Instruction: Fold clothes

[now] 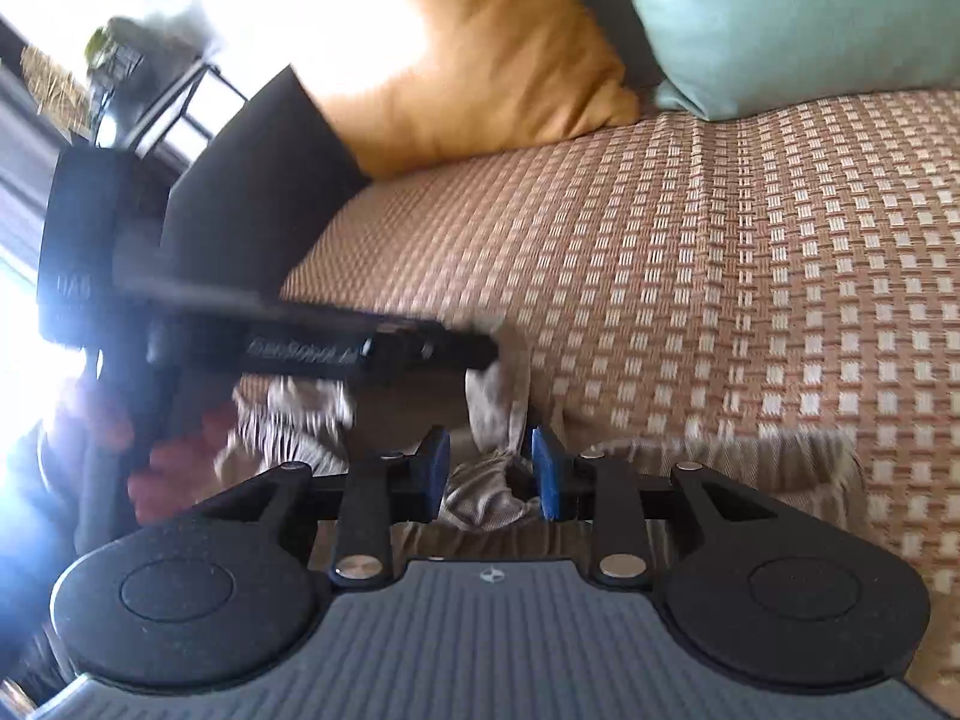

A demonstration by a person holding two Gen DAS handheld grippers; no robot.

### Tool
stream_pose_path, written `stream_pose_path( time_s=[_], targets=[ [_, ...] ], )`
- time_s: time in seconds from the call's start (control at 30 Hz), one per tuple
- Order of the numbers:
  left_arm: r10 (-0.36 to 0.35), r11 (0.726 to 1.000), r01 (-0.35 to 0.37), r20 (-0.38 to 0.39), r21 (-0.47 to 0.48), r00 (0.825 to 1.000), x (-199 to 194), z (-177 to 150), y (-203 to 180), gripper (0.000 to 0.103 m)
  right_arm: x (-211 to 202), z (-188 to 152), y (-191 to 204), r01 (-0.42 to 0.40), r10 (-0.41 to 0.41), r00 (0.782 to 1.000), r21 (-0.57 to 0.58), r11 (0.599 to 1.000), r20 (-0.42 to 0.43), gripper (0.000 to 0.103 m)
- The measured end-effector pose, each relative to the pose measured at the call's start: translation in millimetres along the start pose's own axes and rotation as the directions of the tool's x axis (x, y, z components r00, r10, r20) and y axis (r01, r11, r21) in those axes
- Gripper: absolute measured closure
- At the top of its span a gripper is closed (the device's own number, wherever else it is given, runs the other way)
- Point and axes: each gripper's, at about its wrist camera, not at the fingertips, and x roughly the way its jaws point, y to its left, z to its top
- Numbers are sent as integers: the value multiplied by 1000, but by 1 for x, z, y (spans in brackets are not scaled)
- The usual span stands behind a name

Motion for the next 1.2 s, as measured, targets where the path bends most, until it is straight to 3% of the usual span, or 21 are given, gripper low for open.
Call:
stream_pose_path(
  time_s=[0.1, 0.17, 0.2, 0.3, 0.53, 0.67, 0.7, 0.73, 0.77, 0.8, 1.0, 1.1, 1.2],
  targets=[
    [-42, 998, 43, 14, -47, 999, 0, -1, 11, 75, 10, 9, -4, -30, 29, 999, 55, 998, 21, 67],
    [-78, 995, 79, 32, -54, 996, -2, -4, 16, 102, 16, 13, -6, -51, 48, 998, 91, 995, 37, 66],
    [-79, 995, 81, 42, -55, 996, -3, -6, 18, 103, 18, 15, -6, -43, 40, 999, 94, 995, 30, 66],
    [-53, 997, 57, 65, -50, 996, -7, -13, 24, 103, 27, 20, -6, -17, 16, 1000, 97, 995, 4, 66],
    [-83, 986, 92, 69, -136, 994, -16, -21, 57, 103, 36, 20, -8, -3, 6, 999, 81, 997, -42, 66],
    [-115, 972, 132, 95, -193, 989, -27, -15, 78, 100, 41, 26, -15, -71, 74, 997, 132, 989, -14, 66],
    [-114, 971, 132, 101, -199, 988, -30, -13, 81, 96, 42, 28, -18, -92, 93, 996, 156, 984, -2, 68],
    [-100, 973, 121, 108, -199, 989, -33, -10, 84, 84, 43, 29, -19, -104, 105, 994, 175, 979, 0, 72],
    [-81, 977, 102, 114, -189, 990, -36, -8, 85, 82, 43, 30, -18, -112, 114, 993, 179, 977, 1, 88],
    [-68, 980, 88, 115, -177, 991, -37, -6, 86, 81, 42, 30, -16, -126, 127, 992, 168, 978, 2, 94],
    [-11, 989, 26, 105, -147, 994, -41, 6, 94, 79, 26, 29, 18, -138, 135, 989, -41, 990, -68, 98],
    [-5, 989, 21, 106, -145, 994, -42, 6, 99, 79, 24, 25, 31, -124, 107, 987, -145, 982, -122, 98],
    [10, 990, 4, 99, -142, 995, -42, 5, 101, 79, 29, 25, 31, -101, 82, 989, -148, 984, -125, 94]
  ],
)
